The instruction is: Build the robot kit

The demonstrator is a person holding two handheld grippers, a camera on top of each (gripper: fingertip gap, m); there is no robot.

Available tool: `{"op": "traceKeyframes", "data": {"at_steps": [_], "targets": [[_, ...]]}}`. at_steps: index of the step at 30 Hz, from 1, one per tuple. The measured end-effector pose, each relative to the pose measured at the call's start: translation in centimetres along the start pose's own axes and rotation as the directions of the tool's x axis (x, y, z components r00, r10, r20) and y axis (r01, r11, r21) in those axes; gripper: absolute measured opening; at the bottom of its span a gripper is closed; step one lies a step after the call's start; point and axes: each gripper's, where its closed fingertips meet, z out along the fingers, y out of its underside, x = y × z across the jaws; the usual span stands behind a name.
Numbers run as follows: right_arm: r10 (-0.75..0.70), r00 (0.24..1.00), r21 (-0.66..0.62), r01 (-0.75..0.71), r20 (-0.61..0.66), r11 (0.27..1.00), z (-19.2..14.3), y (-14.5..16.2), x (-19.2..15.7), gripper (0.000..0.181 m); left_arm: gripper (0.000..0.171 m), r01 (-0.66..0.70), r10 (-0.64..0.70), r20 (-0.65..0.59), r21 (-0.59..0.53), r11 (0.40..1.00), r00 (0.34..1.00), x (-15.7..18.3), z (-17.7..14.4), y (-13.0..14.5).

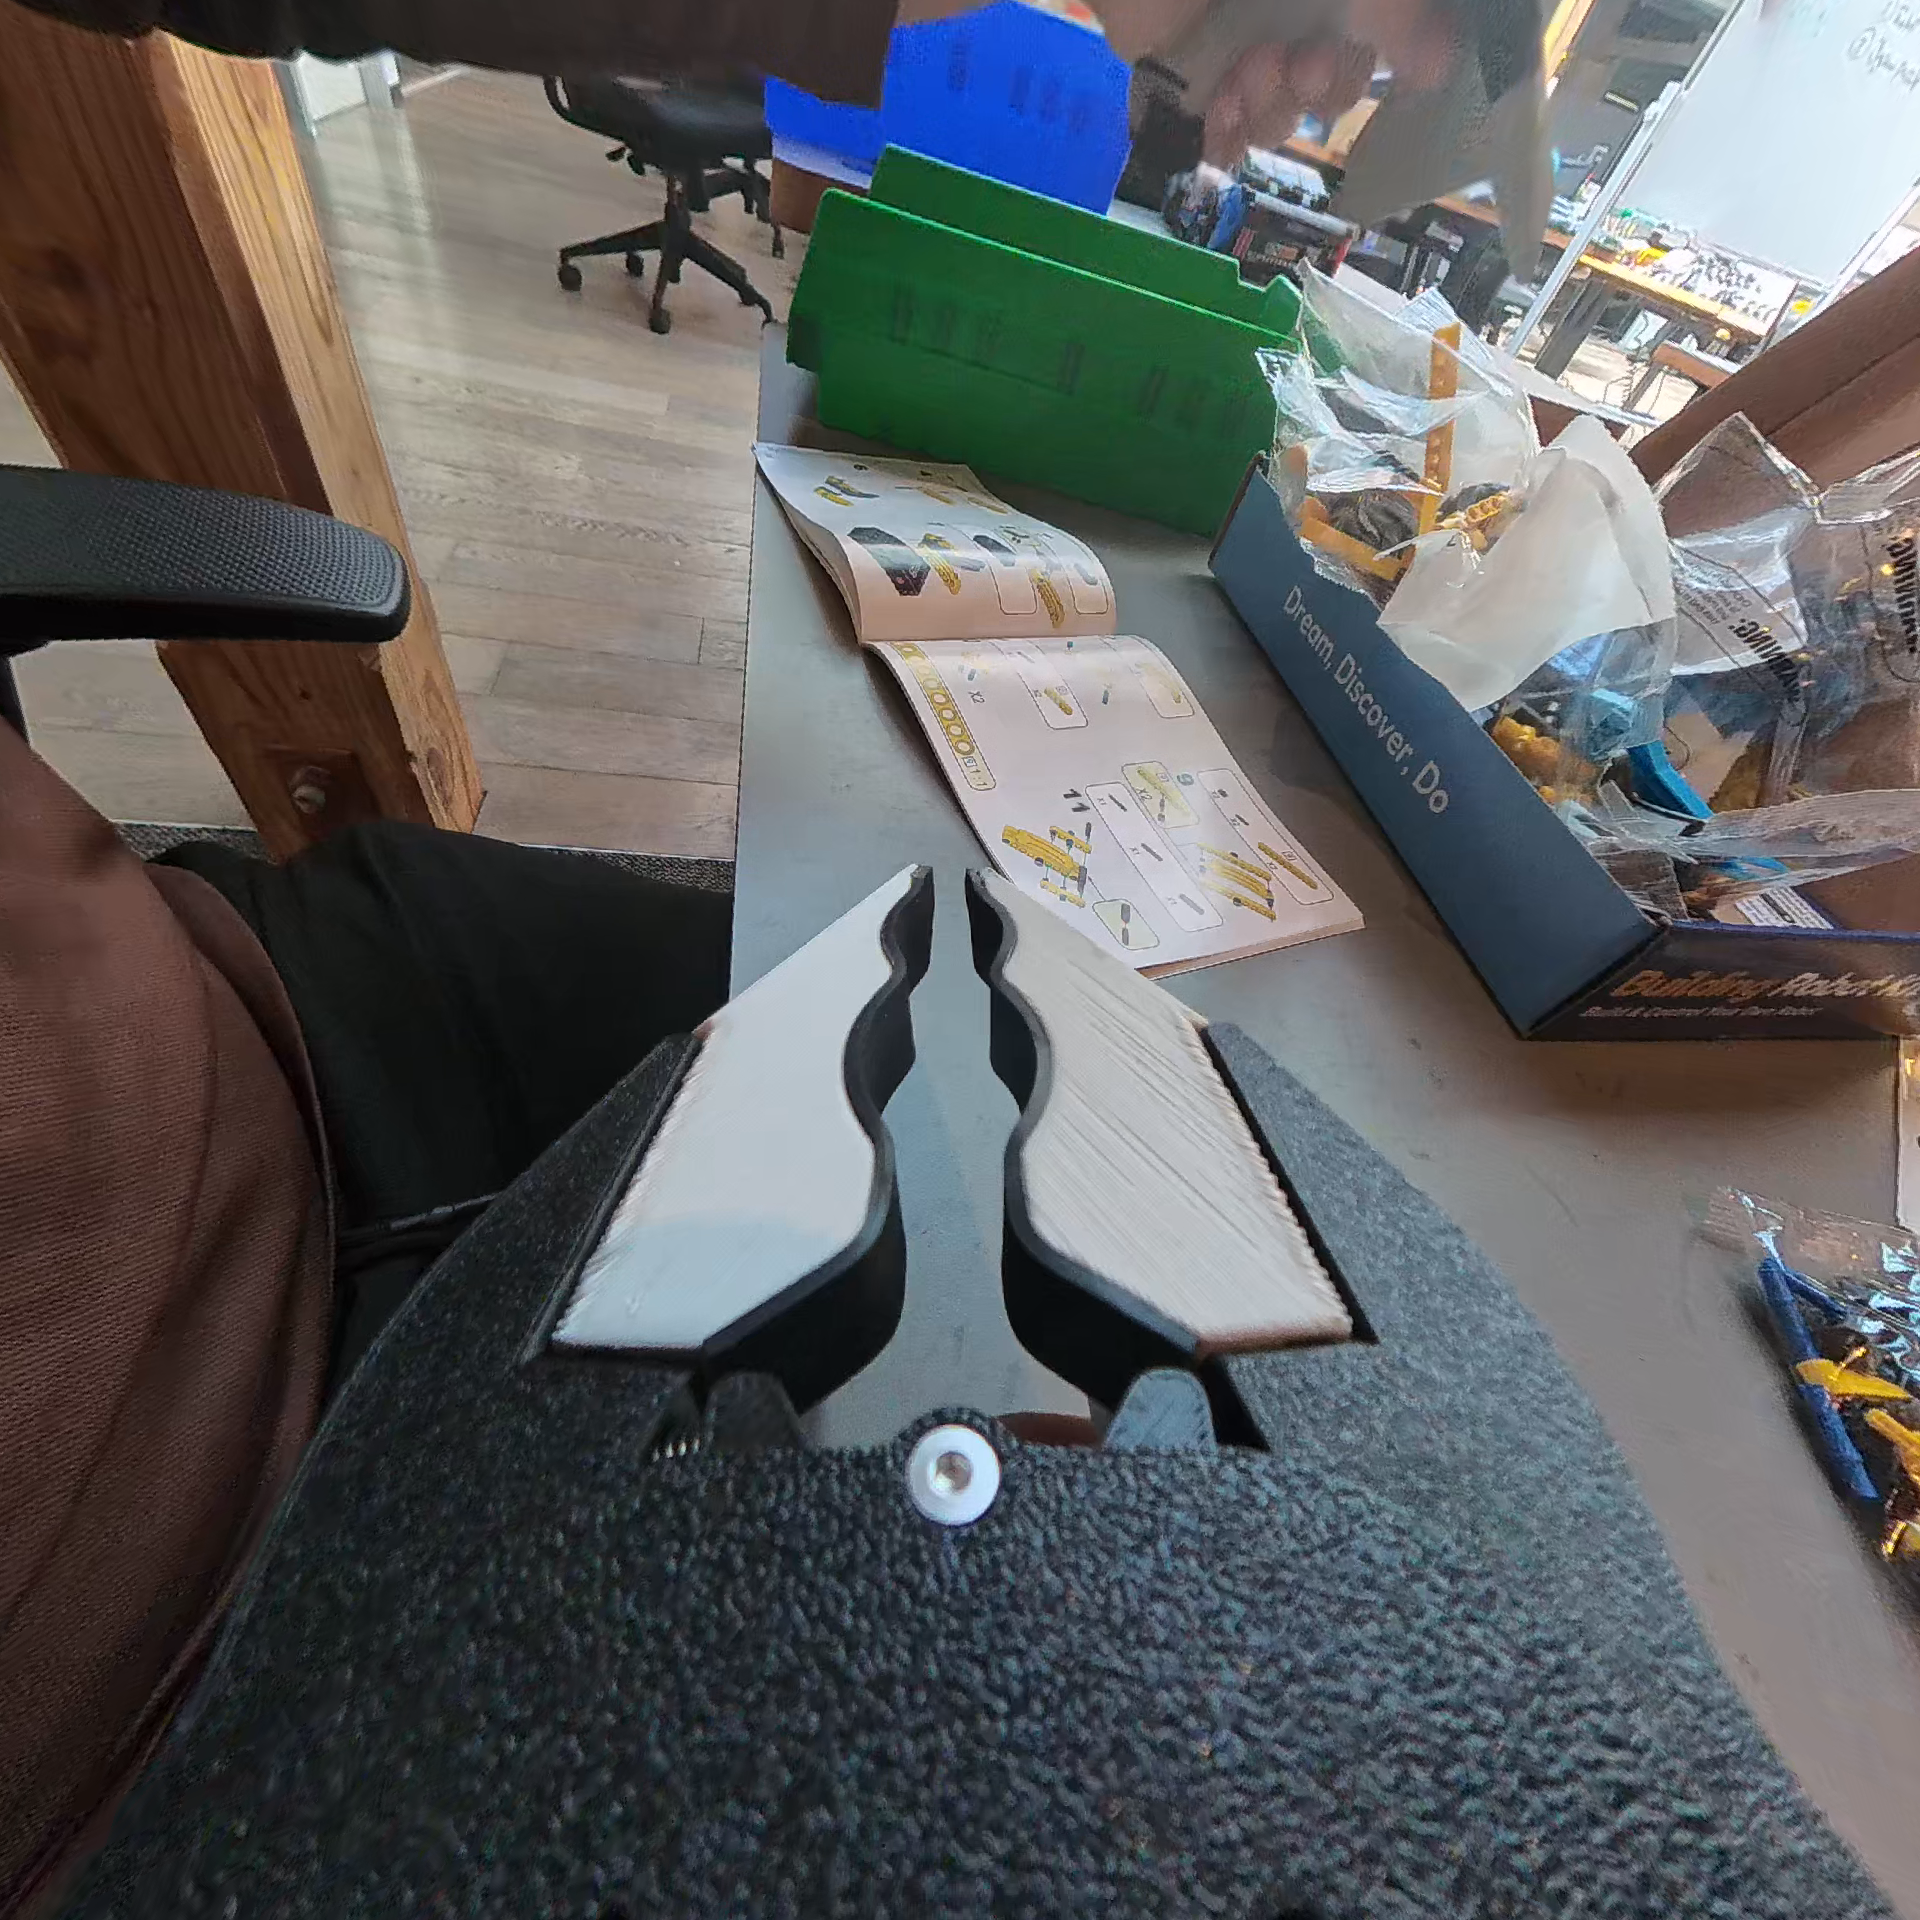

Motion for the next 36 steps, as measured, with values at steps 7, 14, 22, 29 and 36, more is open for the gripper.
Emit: {"op": "traceKeyframes", "data": {"at_steps": [7,14,22,29,36], "targets": [[-0.004,1.000,-0.017,0.004,0.007,1.000,0.1,0.2,-0.2,0.006,0.034,-0.042,0.047,0.046,-0.108,0.993,0.998,-0.3,0.6,0.4],[0.010,0.999,-0.017,-0.010,0.030,1.000,-0.1,0.2,-0.6,0.006,0.065,-0.057,0.058,0.006,-0.100,0.993,0.998,0.0,-2.1,2.8],[0.032,0.998,-0.055,-0.029,0.047,0.998,0.4,0.7,-0.7,0.006,0.053,0.000,-0.009,-0.037,-0.221,0.975,0.999,0.2,1.0,7.9],[-0.031,0.999,-0.070,0.034,0.044,0.997,0.5,0.9,-1.3,0.006,0.000,-0.030,0.030,-0.001,-0.181,0.983,1.000,0.9,0.7,5.7],[-0.033,0.998,-0.076,0.037,0.049,0.996,0.5,1.0,-1.5,0.006,0.000,-0.031,0.030,-0.005,-0.107,0.994,1.000,2.8,0.3,3.5]]}}
